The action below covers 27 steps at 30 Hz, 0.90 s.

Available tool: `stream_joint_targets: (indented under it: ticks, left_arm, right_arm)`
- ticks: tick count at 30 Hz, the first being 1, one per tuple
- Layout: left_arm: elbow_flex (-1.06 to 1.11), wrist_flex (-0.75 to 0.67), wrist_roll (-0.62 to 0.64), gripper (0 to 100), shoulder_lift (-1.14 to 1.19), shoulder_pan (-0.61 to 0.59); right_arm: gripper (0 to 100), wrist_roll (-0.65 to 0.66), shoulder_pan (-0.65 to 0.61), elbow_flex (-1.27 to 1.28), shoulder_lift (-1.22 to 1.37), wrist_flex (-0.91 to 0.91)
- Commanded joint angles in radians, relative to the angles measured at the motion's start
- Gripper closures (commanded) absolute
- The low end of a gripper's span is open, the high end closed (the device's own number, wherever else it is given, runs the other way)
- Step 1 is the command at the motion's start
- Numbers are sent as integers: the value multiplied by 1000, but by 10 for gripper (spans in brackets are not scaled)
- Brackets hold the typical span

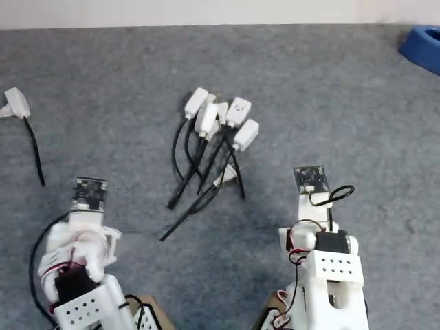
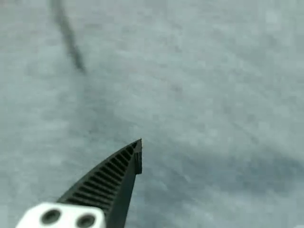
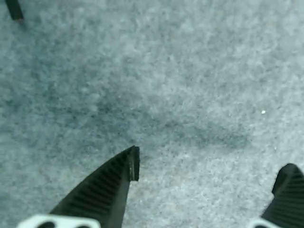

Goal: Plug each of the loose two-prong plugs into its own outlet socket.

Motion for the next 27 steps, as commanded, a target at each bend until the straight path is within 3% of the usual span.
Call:
stream_joint_targets:
  ticks: [1,16,27]
  left_arm:
    - [16,-143,14,405,-7,-102]
    - [16,-344,11,402,-7,-206]
    - [16,-405,5,405,-8,-289]
  right_arm:
    - [577,3,-2,-1,-4,-15]
    - [577,3,-2,-1,-4,-15]
    - [577,3,-2,-1,-4,-15]
